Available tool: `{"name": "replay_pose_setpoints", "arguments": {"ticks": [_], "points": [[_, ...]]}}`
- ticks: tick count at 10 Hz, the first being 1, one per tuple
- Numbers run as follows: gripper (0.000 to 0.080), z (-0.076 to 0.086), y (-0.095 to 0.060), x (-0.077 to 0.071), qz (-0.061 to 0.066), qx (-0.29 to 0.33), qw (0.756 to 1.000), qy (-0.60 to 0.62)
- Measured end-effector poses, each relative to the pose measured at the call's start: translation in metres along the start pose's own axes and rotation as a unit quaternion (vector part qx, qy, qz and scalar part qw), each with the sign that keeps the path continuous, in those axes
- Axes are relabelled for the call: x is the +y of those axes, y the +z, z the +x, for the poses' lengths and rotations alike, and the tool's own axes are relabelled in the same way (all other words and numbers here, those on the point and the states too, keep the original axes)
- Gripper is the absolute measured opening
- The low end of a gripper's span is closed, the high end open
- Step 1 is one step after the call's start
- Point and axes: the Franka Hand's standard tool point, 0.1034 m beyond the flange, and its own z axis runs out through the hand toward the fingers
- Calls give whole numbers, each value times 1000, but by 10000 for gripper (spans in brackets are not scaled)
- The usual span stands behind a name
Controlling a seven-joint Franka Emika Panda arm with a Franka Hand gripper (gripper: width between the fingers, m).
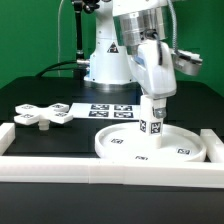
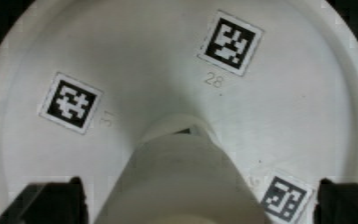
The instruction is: Assemble round table
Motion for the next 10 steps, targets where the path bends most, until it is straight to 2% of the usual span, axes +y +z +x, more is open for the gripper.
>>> {"name": "replay_pose_setpoints", "arguments": {"ticks": [4, 5, 8, 10], "points": [[649, 0, 1, 0, -1, 0, 991, -136], [649, 1, 0, 1, -9, 8, 973, -230], [649, 1, -2, -2, -31, 7, 893, -450], [649, 6, -4, -4, -24, 20, 848, -529]]}}
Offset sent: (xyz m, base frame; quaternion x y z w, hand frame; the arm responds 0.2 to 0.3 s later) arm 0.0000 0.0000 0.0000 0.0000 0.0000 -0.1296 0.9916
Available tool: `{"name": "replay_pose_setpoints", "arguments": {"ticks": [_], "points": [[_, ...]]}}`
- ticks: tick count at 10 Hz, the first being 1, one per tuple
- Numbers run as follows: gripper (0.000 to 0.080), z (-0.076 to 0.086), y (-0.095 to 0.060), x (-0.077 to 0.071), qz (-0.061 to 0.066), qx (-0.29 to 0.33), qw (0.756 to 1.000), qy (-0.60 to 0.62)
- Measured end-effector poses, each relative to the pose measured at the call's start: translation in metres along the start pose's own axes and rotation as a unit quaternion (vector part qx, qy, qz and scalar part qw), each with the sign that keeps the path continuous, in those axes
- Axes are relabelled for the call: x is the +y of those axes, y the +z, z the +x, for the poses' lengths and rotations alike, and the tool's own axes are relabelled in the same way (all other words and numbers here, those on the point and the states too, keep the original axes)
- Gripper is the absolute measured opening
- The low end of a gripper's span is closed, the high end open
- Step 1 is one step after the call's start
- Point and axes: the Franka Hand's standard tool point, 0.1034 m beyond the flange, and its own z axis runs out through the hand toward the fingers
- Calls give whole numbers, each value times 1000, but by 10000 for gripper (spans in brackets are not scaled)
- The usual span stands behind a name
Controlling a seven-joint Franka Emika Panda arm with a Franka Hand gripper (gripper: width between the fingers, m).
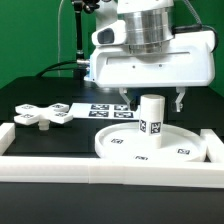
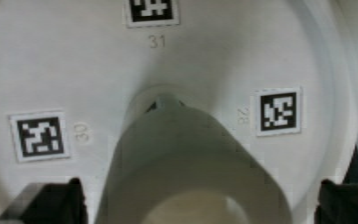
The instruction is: Assemble round table
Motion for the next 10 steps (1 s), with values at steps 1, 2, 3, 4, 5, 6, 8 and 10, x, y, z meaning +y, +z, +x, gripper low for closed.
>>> {"name": "replay_pose_setpoints", "arguments": {"ticks": [1, 2, 3, 4, 5, 6, 8, 10], "points": [[649, -1, 1, 1, 0, -1, 999, -36], [649, 0, 1, 1, -1, -1, 998, -69], [649, 0, 1, 2, -1, -1, 994, -105], [649, 0, 2, 2, -3, 0, 988, -154], [649, -2, 3, 0, -7, 5, 977, -215], [649, -4, 5, 0, -10, 7, 964, -267], [649, -8, 6, 0, -17, 2, 940, -339], [649, -10, 7, -2, -23, -3, 901, -433]]}}
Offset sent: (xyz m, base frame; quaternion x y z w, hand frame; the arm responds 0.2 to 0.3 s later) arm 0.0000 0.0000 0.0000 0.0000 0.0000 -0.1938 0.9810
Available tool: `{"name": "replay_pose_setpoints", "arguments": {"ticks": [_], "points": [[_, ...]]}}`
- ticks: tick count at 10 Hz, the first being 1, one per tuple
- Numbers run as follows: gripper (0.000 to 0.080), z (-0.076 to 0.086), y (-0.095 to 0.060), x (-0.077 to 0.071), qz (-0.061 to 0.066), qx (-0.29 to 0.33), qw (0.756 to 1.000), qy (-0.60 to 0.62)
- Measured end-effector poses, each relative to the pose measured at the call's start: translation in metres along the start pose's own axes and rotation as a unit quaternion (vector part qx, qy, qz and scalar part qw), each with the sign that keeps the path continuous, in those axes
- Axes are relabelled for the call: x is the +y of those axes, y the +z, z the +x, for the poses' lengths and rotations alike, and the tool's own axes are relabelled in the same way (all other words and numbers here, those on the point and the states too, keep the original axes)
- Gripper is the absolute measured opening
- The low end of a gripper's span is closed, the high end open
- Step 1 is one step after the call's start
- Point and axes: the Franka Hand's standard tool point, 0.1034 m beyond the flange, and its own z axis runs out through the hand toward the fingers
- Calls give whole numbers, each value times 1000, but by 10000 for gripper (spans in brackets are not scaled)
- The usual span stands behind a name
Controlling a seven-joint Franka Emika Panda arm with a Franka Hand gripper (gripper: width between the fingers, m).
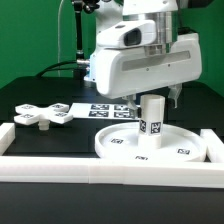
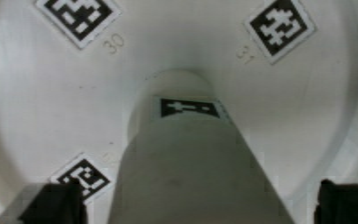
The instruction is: Assemble round table
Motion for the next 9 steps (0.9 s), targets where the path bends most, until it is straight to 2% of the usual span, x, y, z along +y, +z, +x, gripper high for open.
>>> {"name": "replay_pose_setpoints", "arguments": {"ticks": [2, 4, 5, 6, 9], "points": [[649, -2, 0, 2, 0, -1, 999, -46], [649, -3, 1, 5, -5, -6, 991, -130], [649, -3, 2, 4, -15, -7, 978, -210], [649, -1, 3, 0, -17, -11, 970, -243], [649, 1, 6, -4, -32, -41, 908, -415]]}}
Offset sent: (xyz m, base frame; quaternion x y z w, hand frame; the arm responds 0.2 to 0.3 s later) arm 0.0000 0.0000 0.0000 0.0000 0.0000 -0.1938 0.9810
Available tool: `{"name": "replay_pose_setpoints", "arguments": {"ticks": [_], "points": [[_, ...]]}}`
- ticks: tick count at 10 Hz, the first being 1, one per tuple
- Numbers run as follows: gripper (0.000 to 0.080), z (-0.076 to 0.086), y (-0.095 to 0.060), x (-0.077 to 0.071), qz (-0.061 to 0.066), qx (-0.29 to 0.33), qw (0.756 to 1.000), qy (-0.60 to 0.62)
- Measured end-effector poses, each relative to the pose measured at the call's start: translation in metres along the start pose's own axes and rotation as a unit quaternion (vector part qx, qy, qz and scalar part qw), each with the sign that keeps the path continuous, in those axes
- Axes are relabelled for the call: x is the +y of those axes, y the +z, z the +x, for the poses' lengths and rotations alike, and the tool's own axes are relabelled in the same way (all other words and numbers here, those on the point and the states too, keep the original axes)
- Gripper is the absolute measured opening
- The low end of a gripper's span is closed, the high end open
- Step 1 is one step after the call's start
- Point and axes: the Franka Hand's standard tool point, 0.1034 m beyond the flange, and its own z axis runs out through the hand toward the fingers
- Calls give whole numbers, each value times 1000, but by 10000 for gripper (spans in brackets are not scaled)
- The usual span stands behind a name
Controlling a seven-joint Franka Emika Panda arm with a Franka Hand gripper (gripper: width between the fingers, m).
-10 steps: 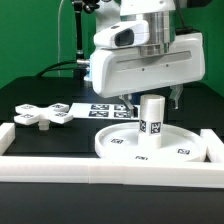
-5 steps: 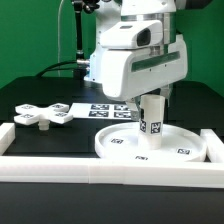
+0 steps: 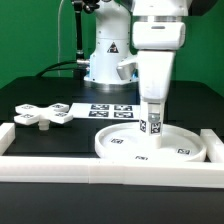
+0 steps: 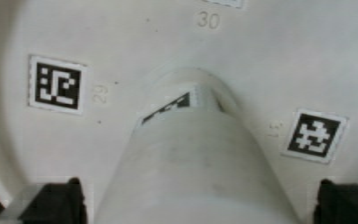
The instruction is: Assemble round table
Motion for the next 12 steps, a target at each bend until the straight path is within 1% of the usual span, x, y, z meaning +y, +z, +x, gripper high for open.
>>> {"name": "replay_pose_setpoints", "arguments": {"ticks": [1, 3, 5, 7, 9, 10, 11, 12], "points": [[649, 1, 1, -2, -1, -6, 999, -40], [649, -1, 2, -2, -2, -18, 994, -110], [649, -3, 2, -2, -2, -23, 989, -148], [649, -7, 2, -1, -1, -31, 976, -215], [649, -8, 2, -1, -1, -32, 976, -216], [537, -9, 2, -1, 0, -32, 976, -215], [405, -9, 2, -1, 0, -32, 976, -215], [405, -10, 2, -1, 0, -32, 976, -214]]}}
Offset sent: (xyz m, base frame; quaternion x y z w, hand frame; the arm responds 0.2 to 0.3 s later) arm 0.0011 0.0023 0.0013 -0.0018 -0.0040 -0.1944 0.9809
